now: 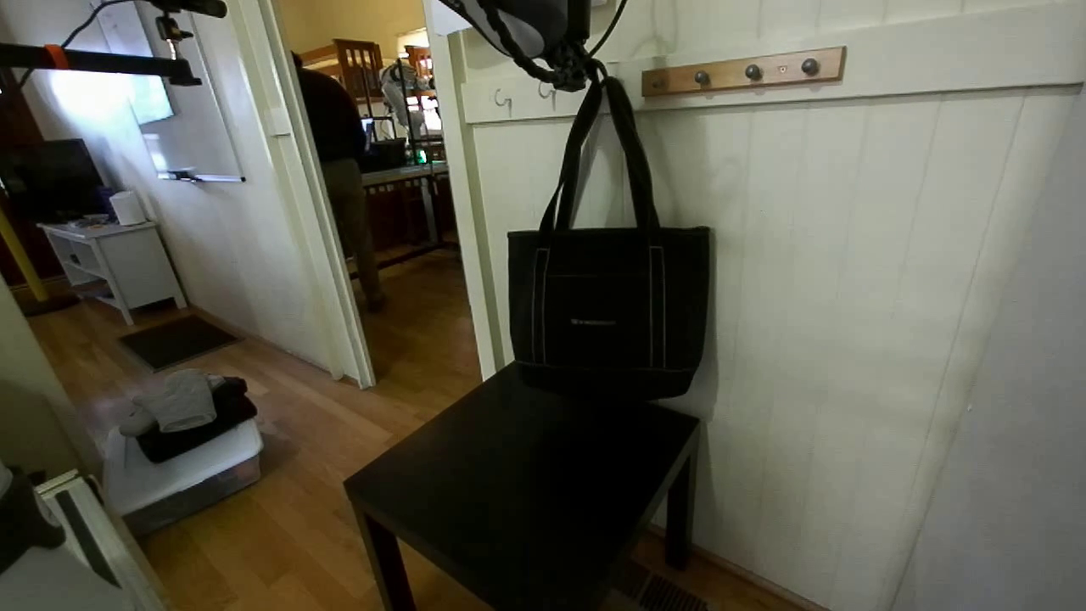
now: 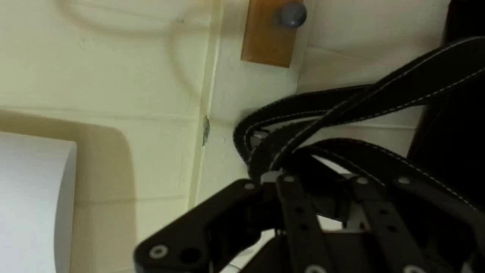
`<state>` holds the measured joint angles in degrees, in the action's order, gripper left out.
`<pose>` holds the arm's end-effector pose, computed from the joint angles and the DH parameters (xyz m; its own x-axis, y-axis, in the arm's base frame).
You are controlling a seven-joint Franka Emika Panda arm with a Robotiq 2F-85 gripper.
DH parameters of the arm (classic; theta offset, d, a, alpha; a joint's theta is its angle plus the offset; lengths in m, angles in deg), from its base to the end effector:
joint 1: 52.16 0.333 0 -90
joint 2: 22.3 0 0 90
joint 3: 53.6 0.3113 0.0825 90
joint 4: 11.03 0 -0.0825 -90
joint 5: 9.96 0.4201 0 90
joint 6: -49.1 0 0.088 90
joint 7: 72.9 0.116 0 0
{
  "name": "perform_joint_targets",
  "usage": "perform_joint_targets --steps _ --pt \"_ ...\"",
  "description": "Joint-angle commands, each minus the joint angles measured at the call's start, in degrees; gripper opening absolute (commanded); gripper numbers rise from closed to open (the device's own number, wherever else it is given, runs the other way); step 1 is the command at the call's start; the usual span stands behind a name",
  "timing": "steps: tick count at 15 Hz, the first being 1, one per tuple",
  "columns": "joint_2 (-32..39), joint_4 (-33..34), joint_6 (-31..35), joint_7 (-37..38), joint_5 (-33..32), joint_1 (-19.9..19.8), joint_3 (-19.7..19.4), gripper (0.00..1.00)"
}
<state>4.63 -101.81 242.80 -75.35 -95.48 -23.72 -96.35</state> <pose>0.7136 0.0207 0.4530 -0.0206 0.9820 -0.1875 0.3944 0.1803 0.9011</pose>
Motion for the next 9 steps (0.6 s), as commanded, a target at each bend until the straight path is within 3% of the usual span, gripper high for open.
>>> perform_joint_targets --steps 1,2,3,9 --pt "-4.05 -1.93 -4.25 0.60 -0.30 1.65 -1.67 0.03" --pt "-4.14 -2.06 -5.14 1.77 0.83 1.59 -1.57 0.03" --pt "-1.68 -0.66 -2.22 0.81 0.28 0.20 -0.90 0.11" --pt "-2.48 -1.14 -3.06 2.03 0.32 0.31 -1.04 0.11"
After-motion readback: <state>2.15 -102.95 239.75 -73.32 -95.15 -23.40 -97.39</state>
